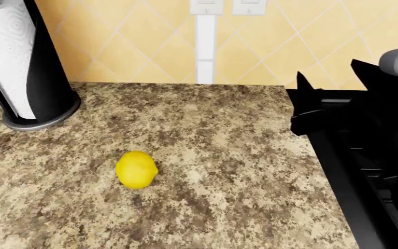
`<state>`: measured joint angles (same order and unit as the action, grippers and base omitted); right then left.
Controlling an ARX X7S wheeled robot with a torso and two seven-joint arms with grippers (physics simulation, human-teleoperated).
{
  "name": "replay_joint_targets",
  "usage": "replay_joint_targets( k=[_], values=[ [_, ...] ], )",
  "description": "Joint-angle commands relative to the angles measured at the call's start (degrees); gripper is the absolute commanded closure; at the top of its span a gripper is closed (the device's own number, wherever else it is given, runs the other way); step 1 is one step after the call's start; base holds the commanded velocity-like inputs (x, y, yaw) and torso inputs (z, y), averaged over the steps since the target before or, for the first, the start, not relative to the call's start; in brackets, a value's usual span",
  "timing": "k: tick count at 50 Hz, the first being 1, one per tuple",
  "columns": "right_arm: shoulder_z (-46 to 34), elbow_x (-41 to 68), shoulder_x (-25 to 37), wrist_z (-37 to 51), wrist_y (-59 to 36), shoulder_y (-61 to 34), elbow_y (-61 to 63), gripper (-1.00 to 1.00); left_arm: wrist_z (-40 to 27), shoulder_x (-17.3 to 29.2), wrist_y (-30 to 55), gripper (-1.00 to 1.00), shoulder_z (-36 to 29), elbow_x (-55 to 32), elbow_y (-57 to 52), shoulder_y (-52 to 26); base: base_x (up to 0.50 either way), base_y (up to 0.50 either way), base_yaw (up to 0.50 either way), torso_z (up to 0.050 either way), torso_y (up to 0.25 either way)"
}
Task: Pick the lemon, kiwi from the counter and place them in the cabinet. Then close the cabinet.
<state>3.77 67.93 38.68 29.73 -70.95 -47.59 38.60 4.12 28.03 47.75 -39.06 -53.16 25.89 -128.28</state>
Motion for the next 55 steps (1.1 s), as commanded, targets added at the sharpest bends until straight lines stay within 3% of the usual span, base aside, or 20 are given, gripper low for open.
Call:
replay_joint_targets(
  k=[1, 24, 32, 37, 38, 48, 55],
  values=[
    [-1.10, -0.50, -0.08, -0.19, 0.50, -0.30, -0.36, -1.00, 3.09, -3.49, -6.04, 1.00, -4.07, 7.62, 11.90, -0.13, 0.00, 0.00, 0.00, 0.000, 0.000],
    [-3.01, -1.96, 0.26, -1.04, 1.77, 0.15, -0.97, -1.00, 10.53, -11.55, -14.31, 1.00, -8.75, 16.36, 38.80, -3.99, 0.00, 0.00, 0.00, 0.000, 0.000],
    [-3.00, -1.73, 0.37, -0.85, 2.01, 0.29, -0.97, -1.00, 12.22, -14.96, -14.40, 1.00, -9.05, 18.45, 48.50, -6.30, 0.00, 0.00, 0.00, 0.000, 0.000],
    [-3.18, -2.03, 0.49, -1.07, 2.43, 0.50, -1.06, -1.00, 11.55, -15.23, -11.27, 1.00, -7.23, 20.15, 48.94, -6.14, 0.00, 0.00, 0.00, 0.000, 0.000],
    [-3.16, -2.03, 0.51, -1.05, 2.49, 0.58, -1.04, -1.00, 11.62, -15.31, -10.88, -1.00, -6.74, 20.40, 48.92, -6.27, 0.00, 0.00, 0.00, 0.000, 0.000],
    [-2.75, -1.39, 0.85, -0.69, 2.66, 0.83, -0.89, -1.00, 11.22, -14.33, -7.93, -1.00, -2.50, 21.82, 43.88, -6.28, 0.00, 0.00, 0.00, 0.000, 0.000],
    [-2.73, -0.79, 0.90, -0.21, 2.50, 0.56, -0.81, -1.00, 5.07, -8.53, -0.13, -1.00, 2.82, 16.00, 21.06, -2.93, 0.00, 0.00, 0.00, 0.000, 0.000]
  ],
)
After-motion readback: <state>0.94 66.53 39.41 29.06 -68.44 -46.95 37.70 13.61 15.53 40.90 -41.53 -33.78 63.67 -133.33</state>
